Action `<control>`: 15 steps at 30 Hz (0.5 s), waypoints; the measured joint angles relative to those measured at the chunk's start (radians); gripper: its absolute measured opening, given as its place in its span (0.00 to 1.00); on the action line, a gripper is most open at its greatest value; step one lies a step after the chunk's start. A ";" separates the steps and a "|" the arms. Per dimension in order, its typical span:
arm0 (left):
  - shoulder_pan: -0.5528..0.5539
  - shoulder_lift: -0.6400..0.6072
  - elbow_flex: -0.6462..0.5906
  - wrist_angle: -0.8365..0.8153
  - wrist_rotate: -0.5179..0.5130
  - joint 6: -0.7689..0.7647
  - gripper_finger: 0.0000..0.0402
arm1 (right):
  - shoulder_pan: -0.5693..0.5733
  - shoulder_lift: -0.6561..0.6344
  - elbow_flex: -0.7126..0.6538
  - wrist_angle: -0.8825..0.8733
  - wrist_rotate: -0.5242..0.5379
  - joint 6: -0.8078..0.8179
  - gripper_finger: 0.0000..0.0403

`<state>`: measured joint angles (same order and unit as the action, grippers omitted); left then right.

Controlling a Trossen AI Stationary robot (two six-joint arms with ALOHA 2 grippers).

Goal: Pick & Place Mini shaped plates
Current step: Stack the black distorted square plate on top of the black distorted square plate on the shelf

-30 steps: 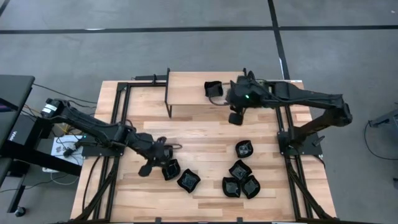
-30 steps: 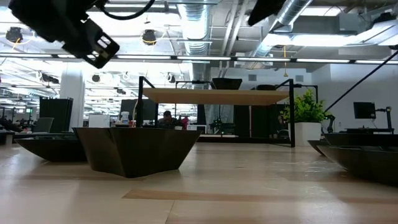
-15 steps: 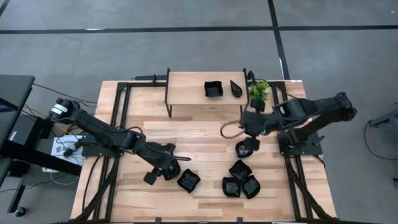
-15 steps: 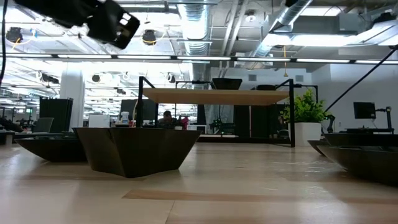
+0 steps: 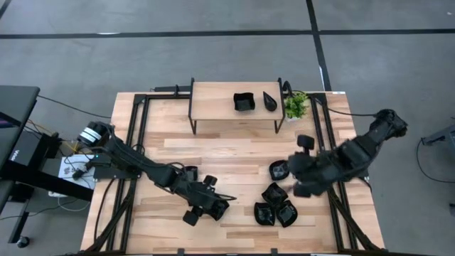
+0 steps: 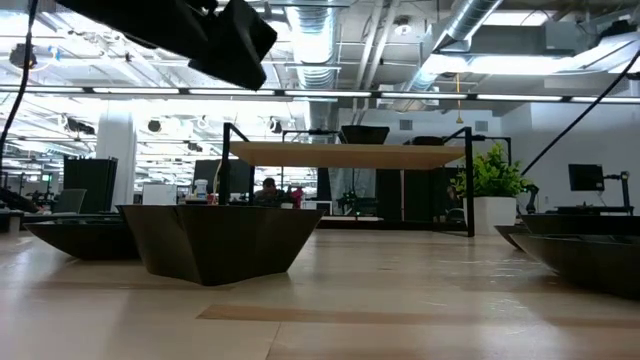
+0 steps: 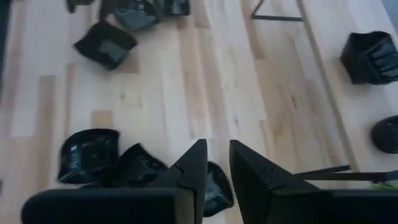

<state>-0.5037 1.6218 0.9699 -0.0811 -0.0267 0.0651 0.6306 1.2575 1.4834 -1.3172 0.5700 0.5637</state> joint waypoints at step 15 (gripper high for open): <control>-0.081 0.120 -0.001 0.000 -0.086 -0.003 0.53 | 0.122 0.000 0.000 -0.016 0.059 0.093 0.16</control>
<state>-0.5846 1.7422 0.9691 -0.0814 -0.1125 0.0624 0.7529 1.2579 1.4834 -1.3331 0.6289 0.6564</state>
